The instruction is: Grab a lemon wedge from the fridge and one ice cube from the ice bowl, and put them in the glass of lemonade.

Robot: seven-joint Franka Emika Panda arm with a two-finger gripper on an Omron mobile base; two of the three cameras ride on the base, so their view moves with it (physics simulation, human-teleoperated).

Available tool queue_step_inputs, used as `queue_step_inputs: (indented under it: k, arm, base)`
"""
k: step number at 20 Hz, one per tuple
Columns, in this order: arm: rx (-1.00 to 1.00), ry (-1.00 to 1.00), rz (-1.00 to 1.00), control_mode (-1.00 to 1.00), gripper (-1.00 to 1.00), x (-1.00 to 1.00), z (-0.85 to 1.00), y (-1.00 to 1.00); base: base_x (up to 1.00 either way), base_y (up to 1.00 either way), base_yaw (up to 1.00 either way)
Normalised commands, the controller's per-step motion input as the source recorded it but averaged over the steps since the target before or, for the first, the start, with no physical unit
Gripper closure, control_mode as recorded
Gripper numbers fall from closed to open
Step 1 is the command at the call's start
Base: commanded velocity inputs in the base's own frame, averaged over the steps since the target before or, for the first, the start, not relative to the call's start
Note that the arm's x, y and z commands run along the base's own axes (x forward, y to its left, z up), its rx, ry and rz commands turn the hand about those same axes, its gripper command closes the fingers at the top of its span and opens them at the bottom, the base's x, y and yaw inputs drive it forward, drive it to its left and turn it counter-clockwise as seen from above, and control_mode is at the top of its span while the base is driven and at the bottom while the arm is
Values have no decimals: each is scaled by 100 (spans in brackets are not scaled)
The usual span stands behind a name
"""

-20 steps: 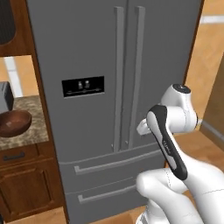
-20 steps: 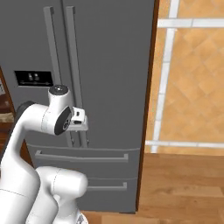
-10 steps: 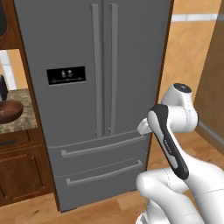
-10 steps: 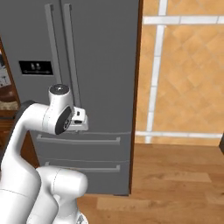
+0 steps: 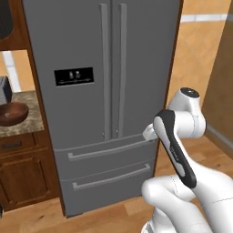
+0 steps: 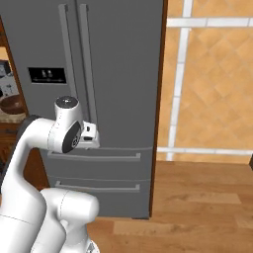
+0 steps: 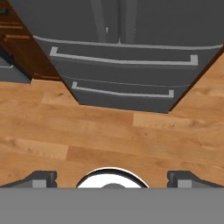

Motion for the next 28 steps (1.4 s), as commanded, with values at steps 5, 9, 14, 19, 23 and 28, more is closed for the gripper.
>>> queue_step_inputs:
  k: [5,9,14,19,23,28]
  arm:
    - [0,0,0,100,-100,0,0,0]
    - [0,0,0,100,-100,0,0,0]
    - [0,0,0,100,-100,0,0,0]
    - [0,0,0,100,-100,0,0,0]
    - [0,0,0,100,-100,0,0,0]
    - [4,-24,-2,-100,-100,-19,36,7]
  base:
    - [-20,23,0]
    - [-26,1,1]
    - [0,0,11]
    - [-16,0,12]
    - [-16,0,3]
    - [-5,0,0]
